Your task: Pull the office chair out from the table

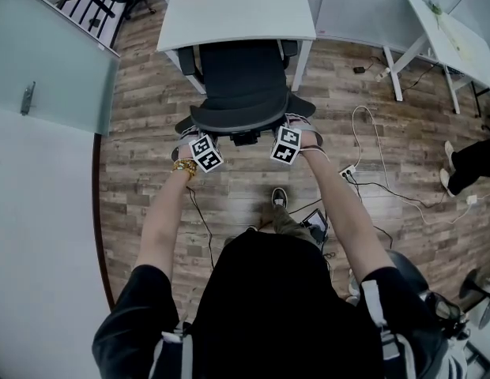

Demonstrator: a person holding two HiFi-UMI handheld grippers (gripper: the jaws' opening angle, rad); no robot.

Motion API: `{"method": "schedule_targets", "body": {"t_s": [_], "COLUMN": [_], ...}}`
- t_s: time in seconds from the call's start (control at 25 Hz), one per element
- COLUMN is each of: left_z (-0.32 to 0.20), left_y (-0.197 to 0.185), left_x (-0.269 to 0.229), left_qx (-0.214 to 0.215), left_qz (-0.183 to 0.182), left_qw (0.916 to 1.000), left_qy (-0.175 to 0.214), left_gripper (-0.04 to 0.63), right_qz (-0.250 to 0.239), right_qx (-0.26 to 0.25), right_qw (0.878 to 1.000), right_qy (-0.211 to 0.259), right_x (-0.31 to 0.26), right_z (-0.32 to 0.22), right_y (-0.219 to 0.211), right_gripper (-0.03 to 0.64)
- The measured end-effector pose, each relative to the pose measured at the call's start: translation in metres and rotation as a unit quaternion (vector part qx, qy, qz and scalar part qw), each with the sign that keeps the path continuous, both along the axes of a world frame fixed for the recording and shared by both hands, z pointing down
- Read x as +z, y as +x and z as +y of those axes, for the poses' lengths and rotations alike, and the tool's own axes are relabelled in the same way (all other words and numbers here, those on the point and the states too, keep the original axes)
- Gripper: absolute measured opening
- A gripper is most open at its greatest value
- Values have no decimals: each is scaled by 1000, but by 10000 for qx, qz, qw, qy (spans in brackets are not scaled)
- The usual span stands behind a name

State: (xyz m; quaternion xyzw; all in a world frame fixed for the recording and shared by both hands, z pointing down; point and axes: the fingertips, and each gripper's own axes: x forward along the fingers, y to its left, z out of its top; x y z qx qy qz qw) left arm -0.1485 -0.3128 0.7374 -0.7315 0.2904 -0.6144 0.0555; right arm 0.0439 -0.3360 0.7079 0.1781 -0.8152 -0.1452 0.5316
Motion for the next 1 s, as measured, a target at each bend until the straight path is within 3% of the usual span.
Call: {"method": "schedule_targets", "body": {"t_s": [1.0], "left_z": [44], "left_y": [-22], "left_x": [1], "left_qx": [160], "left_qz": [-60], "left_qw": [9998], "left_qy": [63], "left_gripper": [149], "right_qz": [69], "right_qx": [270], "right_qw": [9996], "right_qy": [30], "right_x": [3], "right_z": [47], "right_y": [-19], "right_gripper": [121]}}
